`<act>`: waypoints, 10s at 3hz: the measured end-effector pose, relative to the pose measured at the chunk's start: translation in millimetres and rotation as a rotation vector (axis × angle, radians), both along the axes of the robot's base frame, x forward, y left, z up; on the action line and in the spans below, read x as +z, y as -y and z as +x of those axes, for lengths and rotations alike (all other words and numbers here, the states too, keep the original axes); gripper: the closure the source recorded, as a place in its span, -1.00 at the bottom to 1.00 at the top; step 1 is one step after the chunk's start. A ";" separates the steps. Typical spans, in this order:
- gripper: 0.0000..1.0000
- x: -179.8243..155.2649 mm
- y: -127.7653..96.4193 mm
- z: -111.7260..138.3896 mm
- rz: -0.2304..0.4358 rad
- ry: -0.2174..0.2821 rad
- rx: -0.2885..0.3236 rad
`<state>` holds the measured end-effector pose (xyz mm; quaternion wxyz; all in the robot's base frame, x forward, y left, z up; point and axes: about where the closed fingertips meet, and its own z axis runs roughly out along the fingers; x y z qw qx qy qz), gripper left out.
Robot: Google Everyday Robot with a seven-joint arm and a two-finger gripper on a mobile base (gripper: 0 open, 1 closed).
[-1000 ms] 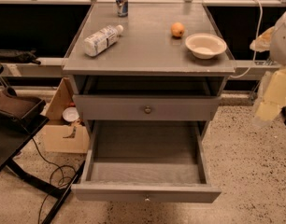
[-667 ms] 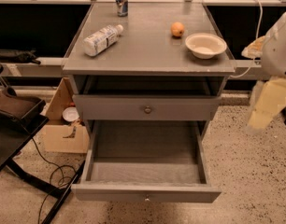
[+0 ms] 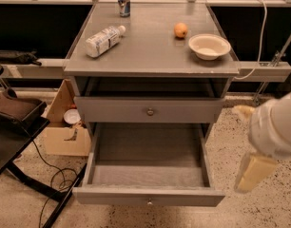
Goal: Close middle drawer
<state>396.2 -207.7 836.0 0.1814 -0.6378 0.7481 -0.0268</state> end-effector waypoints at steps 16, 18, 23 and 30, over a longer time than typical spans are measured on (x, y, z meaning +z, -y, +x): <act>1.00 -531.2 -46.9 37.1 0.581 -0.050 0.075; 1.00 -501.7 -31.7 49.9 0.603 0.038 0.036; 1.00 -516.8 -55.8 82.0 0.612 0.060 0.106; 0.03 -475.3 -40.4 240.6 0.553 0.184 0.138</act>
Offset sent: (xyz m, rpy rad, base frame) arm -0.0757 -0.0449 -0.3009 0.0242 0.1543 -0.1187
